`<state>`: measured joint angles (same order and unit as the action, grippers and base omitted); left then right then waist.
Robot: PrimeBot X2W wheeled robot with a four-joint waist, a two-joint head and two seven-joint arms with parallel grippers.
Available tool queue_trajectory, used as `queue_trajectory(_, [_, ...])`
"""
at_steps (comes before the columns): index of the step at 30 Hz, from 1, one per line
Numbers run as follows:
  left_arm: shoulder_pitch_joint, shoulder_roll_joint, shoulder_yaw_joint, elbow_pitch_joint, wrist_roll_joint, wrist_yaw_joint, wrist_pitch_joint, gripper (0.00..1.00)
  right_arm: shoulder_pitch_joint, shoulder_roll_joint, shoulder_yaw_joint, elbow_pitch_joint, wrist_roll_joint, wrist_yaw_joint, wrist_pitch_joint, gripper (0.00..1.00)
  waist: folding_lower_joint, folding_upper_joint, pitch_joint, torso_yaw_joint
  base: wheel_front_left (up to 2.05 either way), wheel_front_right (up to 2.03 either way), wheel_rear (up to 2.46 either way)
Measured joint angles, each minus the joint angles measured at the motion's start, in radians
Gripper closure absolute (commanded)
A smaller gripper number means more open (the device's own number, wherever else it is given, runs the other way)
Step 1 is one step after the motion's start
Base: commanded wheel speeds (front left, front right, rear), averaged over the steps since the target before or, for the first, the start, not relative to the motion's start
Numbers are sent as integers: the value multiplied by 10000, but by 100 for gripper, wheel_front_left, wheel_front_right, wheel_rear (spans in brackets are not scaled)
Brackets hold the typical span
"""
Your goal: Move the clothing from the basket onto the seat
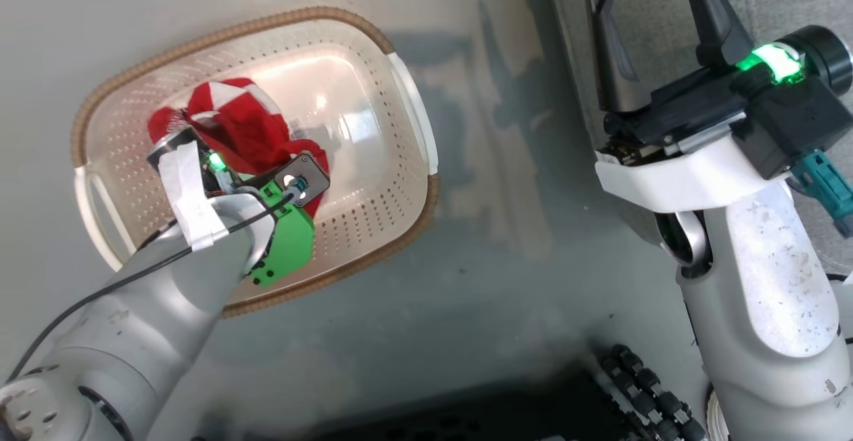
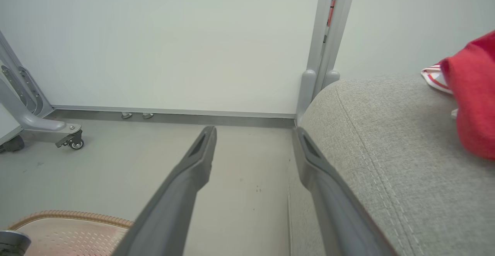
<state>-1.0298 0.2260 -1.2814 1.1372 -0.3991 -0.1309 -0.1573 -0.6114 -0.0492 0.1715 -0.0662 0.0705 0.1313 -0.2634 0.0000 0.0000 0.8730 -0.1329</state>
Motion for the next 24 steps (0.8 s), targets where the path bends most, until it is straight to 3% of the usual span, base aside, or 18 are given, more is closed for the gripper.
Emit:
queue_trajectory(14, [851, -673, 54, -648, -1277, 0, -1024, 100, 1250, 4, -433, 949, -15, 0, 0, 0, 0, 0, -2390, 505, 0, 0, 0])
queue_trajectory(24, [1987, -322, 1881, -3020, -1277, 270, -1039, 100, 2388, 6, -715, 1488, 36, 0, 0, 0, -1, 0, -4225, 926, 0, 0, 0])
